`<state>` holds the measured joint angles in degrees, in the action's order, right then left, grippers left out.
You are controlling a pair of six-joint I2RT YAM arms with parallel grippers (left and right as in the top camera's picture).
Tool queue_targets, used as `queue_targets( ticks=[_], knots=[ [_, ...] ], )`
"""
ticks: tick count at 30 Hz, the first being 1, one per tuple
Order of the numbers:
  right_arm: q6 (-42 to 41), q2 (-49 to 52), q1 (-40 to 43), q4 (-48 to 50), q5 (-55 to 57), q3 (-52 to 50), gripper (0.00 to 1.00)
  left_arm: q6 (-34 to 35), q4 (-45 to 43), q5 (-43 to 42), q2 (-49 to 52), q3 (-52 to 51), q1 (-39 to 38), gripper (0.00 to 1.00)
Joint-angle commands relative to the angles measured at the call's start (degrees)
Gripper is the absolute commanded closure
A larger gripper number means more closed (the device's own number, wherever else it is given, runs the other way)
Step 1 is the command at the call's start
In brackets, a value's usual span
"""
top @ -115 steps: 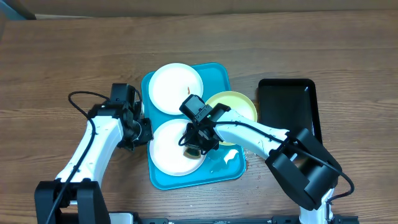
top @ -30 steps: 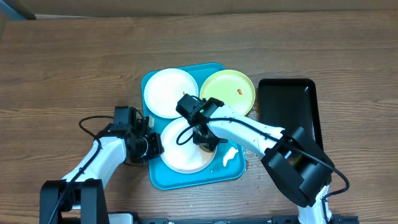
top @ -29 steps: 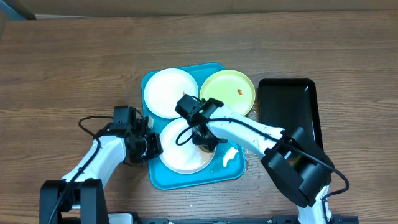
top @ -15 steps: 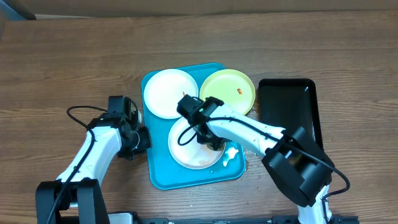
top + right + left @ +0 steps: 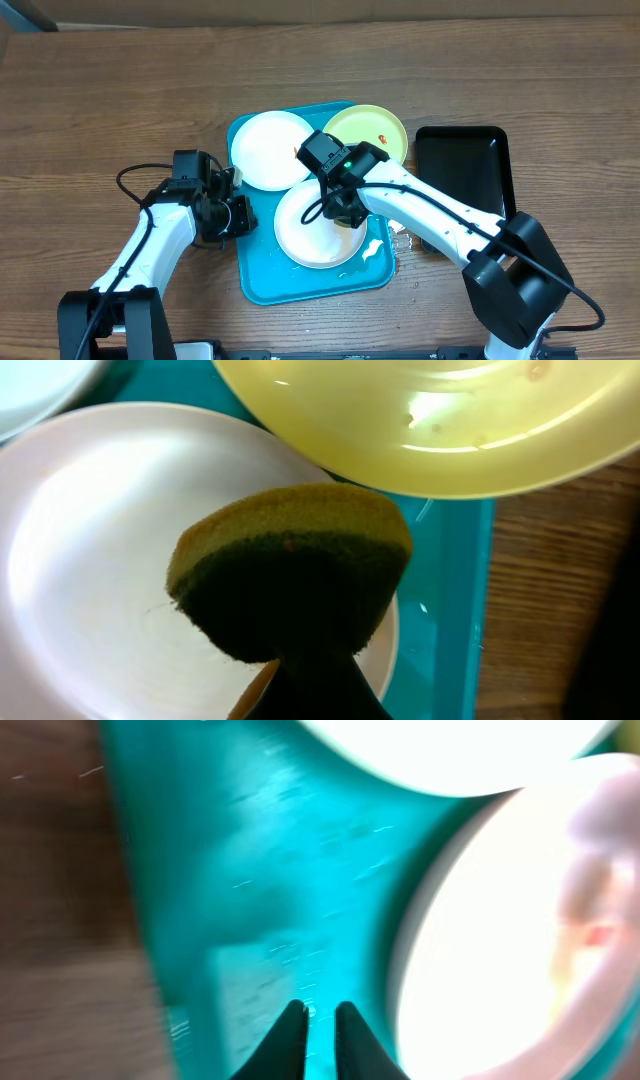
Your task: Clean dirty plates on tray and stack at the side
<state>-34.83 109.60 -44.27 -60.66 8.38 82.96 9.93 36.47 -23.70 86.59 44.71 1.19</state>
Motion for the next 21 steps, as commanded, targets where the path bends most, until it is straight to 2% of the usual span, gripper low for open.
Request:
queue_targets(
  ticks=[1, 4, 9, 15, 18, 21],
  knots=[
    [-1.70, -0.96, 1.62, -1.46, 3.06, 0.33, 0.96, -1.84, -1.90, -6.62, 0.52, -0.94, -0.96, 0.82],
    [-1.88, -0.98, 4.85, -1.79, -0.28, 0.33, 0.96, -1.81, -4.44, -6.80, 0.52, -2.16, -2.71, 0.78],
    [6.58, -0.96, 7.28, -0.07, -10.40, 0.33, 0.96, -1.53, -10.56, -6.82, 0.52, -4.90, -6.71, 0.73],
    [6.84, -0.96, 5.95, 0.13, -11.04, 0.33, 0.96, 0.59, -16.31, -5.55, 0.81, -7.41, -9.97, 0.70],
    [7.04, -0.96, 4.85, 0.44, -11.08, 0.31, 0.96, 1.27, -16.31, -0.98, 1.25, -8.15, -10.01, 0.74],
    [7.02, -0.96, 4.68, 0.46, -11.10, 0.33, 0.96, 2.54, -16.22, 1.42, 1.49, -9.09, -10.01, 0.71]
  ],
)
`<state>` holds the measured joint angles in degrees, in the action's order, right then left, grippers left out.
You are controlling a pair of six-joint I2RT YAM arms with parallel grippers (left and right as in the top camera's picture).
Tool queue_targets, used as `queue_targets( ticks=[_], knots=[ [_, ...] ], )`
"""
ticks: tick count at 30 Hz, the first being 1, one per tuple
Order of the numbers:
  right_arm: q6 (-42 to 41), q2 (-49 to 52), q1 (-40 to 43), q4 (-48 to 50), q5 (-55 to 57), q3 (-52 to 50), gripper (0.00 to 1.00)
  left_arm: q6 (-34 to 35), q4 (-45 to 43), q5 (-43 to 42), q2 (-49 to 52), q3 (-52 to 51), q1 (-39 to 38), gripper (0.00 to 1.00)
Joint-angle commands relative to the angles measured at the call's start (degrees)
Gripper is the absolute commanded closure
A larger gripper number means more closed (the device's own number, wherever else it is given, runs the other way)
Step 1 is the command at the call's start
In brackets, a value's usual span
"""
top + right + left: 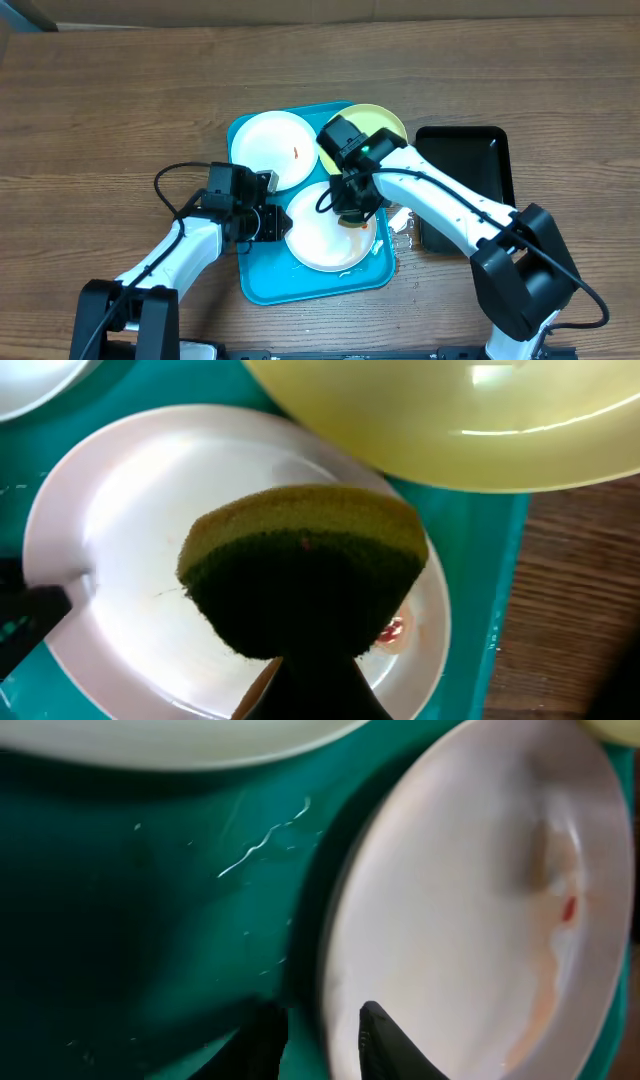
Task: Clean dirty plates on tray and stack at the side
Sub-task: 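Keep scrubbing the sauce off the white plate while left gripper holds it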
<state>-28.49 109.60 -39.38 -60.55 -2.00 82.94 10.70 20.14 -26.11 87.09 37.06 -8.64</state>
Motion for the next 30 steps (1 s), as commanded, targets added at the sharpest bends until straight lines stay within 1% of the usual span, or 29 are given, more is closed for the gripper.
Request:
queue_targets(
  ticks=[1, 5, 8, 13, 16, 17, 20, 24, 26, 30],
  knots=[
    [0.68, -0.96, -0.22, 0.42, -0.70, 0.33, 0.96, 1.77, -0.24, 3.63, 1.03, -1.70, -0.17, 0.71],
    [0.66, -0.96, -0.22, 0.46, -0.72, 0.35, 0.96, 1.81, -1.88, 1.75, 1.09, -2.10, -0.59, 0.70],
    [0.63, -0.96, -0.22, 0.44, -0.72, 0.33, 0.96, 2.23, -3.37, -0.09, 1.64, -2.10, -1.05, 0.73],
    [-1.46, -0.96, -0.22, 0.46, -0.63, 0.33, 0.96, 2.19, -4.13, -0.24, 3.78, -2.10, -1.31, 0.91],
    [-1.92, -0.96, -0.22, 0.87, -0.20, 0.28, 0.96, 2.16, -5.20, -1.75, 6.69, -2.10, -1.73, 0.94],
    [-1.95, -0.96, -0.22, 0.98, 0.39, 0.28, 0.96, 2.16, -5.40, -2.03, 7.58, -2.08, -1.88, 0.96],
    [-1.95, -0.96, -0.22, 1.01, 0.28, 0.28, 0.96, 2.16, -4.85, -1.99, 9.03, -2.08, -1.60, 0.96],
    [-3.10, -0.94, -0.81, 0.94, 0.17, 0.26, 0.96, 3.04, -2.05, -1.27, 8.07, -1.22, 0.57, 0.96],
    [-3.21, -0.94, -1.79, 1.64, -0.09, 0.26, 0.96, 4.39, 0.76, 1.57, 6.91, -0.35, 2.01, 0.96],
    [-3.17, -0.94, -4.52, 3.91, -0.02, 0.26, 0.96, 4.33, 6.58, 7.96, 3.56, 1.44, 3.15, 0.96]
  ],
)
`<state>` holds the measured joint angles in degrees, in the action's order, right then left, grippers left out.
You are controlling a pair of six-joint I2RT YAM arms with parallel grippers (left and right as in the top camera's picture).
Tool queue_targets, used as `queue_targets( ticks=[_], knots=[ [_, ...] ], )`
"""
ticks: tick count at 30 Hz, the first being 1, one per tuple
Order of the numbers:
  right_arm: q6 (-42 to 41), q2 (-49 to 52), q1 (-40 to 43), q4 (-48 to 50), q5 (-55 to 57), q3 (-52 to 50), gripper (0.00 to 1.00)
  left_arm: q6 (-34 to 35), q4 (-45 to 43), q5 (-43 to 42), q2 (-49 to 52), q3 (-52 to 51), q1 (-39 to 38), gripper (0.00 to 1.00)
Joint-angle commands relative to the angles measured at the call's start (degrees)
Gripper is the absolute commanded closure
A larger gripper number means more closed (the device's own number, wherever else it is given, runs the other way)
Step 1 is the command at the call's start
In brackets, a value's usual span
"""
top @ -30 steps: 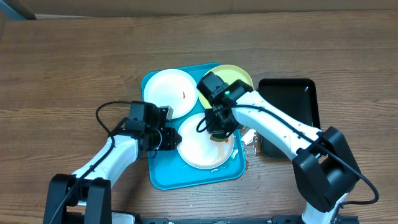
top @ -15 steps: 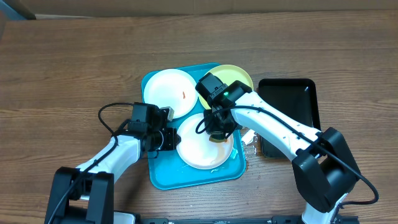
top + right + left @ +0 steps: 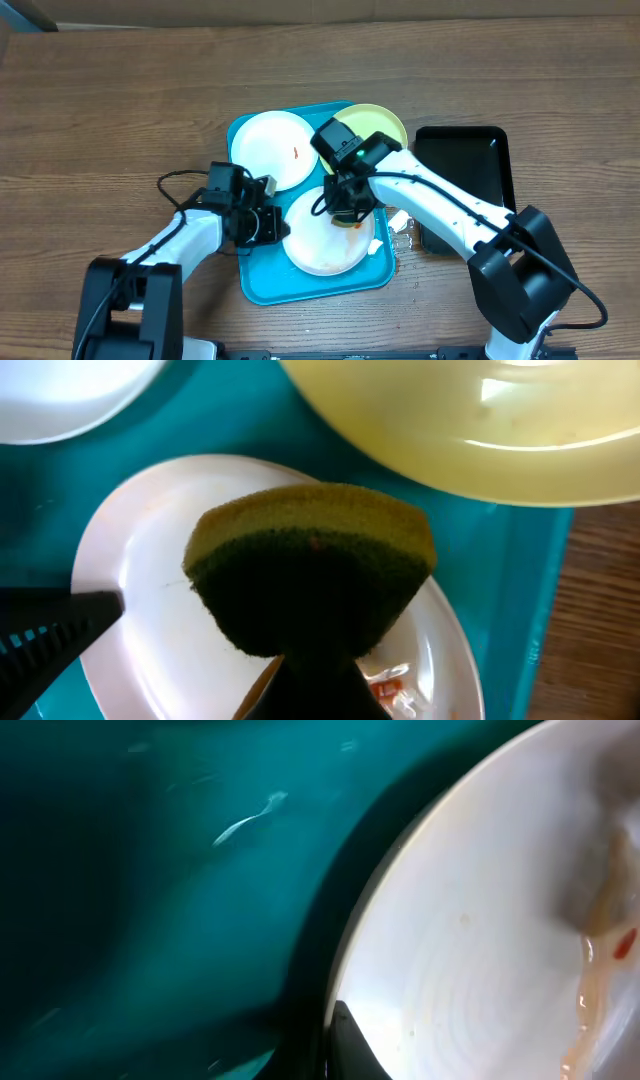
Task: Clean dirty plates on tray and stack at the side
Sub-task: 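Keep scrubbing the sauce off the white plate while left gripper holds it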
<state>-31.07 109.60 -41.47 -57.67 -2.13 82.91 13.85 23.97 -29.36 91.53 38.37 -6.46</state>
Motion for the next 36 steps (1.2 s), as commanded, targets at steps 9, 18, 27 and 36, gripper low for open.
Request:
queue_targets(
  ticks=[9, 18, 27, 36],
  knots=[
    [-0.68, 0.63, -7.02, 8.04, -0.17, -1.97, 0.96, 0.35, 17.70, 22.23, -6.16, 9.03, 0.17, 0.96],
    [-0.92, 8.04, -9.97, 16.13, -0.96, -1.97, 0.96, 0.31, 18.73, 24.50, -6.14, 9.09, -0.44, 0.96],
    [-9.68, 11.72, -7.41, 11.52, 4.42, -1.97, 0.96, 0.35, 19.39, 27.82, -6.14, 9.09, -0.44, 0.96],
    [-9.35, 11.72, -3.82, 8.46, 5.44, -1.95, 0.96, 0.90, 18.86, 26.88, -6.14, 9.09, -0.33, 0.96]
  ],
)
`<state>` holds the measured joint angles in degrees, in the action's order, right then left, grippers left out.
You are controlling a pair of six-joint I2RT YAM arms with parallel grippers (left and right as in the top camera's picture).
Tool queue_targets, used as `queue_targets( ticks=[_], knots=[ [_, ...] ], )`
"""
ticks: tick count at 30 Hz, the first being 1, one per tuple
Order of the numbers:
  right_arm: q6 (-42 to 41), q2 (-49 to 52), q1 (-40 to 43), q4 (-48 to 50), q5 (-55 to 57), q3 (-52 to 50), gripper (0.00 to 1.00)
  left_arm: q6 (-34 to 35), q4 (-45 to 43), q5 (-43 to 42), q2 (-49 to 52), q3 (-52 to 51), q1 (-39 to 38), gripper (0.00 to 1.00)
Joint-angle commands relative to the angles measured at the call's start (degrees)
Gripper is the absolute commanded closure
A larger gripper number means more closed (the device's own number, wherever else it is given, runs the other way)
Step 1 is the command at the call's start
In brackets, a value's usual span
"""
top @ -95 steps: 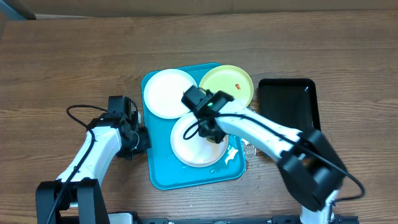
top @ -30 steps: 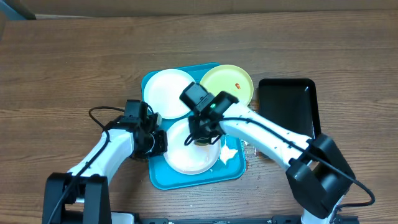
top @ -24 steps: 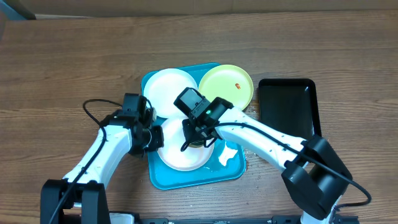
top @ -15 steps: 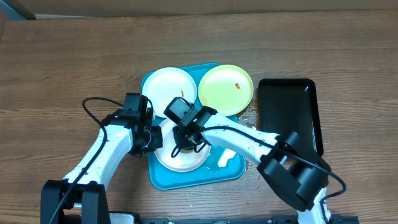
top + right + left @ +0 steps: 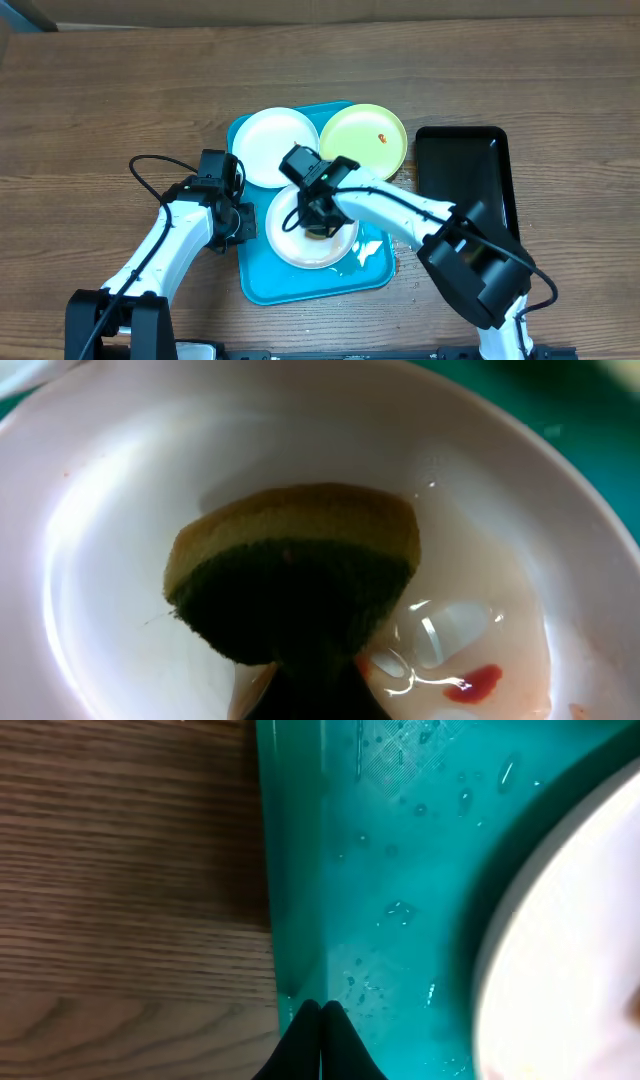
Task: Clean dirty plates on tray and stack at the side
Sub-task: 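Keep scrubbing the sauce off the white plate while left gripper holds it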
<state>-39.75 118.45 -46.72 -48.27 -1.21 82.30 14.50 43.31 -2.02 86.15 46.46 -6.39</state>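
A teal tray [image 5: 255, 270] holds three plates: a white one [image 5: 265, 148] at the back left, a yellow-green one [image 5: 363, 137] with a red spot at the back right, and a pinkish-white one [image 5: 290, 245] in front. My right gripper [image 5: 318, 215] is shut on a yellow-and-dark-green sponge [image 5: 290, 565], which is pressed into the front plate [image 5: 120, 490]. A red smear [image 5: 480, 682] and some water lie beside the sponge. My left gripper [image 5: 320, 1010] is shut, its tips on the tray's left rim [image 5: 290, 870], left of the front plate [image 5: 570, 950].
A black tray [image 5: 463, 185] lies on the wooden table [image 5: 120, 100] right of the teal tray. Water drops wet the table near the teal tray's front right corner [image 5: 400, 240]. My right arm [image 5: 420, 210] crosses over the tray's right side.
My left gripper has left the front plate's left rim and now stands shut at the tray's left edge. The plate lies a little further left. The sponge has come down onto the plate's middle.
At first my left gripper was shut at the tray's left side and the sponge hung over the front plate. Then my left gripper stood open at that plate's left rim, then closer on it. Now it is back at the tray edge and the sponge presses on the plate.
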Motion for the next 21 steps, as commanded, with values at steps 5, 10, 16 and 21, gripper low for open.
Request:
queue_targets(
  ticks=[5, 10, 16, 21],
  knots=[
    [-0.31, 2.86, 0.90, -0.90, 4.55, -1.33, 0.96, -4.81, -5.95, -16.37, -0.55, 0.87, -0.39, 0.76],
    [0.74, 2.86, 0.13, -0.72, 4.57, -1.33, 0.96, -5.16, -8.94, -18.84, 0.98, 0.76, -0.39, 0.64],
    [0.74, 2.86, 0.11, -0.72, 4.57, -1.33, 0.96, -5.35, -13.88, -20.85, 5.60, -1.64, -0.76, 0.71],
    [0.72, 2.86, 0.11, -1.16, 4.46, -1.33, 0.96, -5.35, -16.98, -21.79, 13.31, -2.49, -1.53, 0.96]
  ],
)
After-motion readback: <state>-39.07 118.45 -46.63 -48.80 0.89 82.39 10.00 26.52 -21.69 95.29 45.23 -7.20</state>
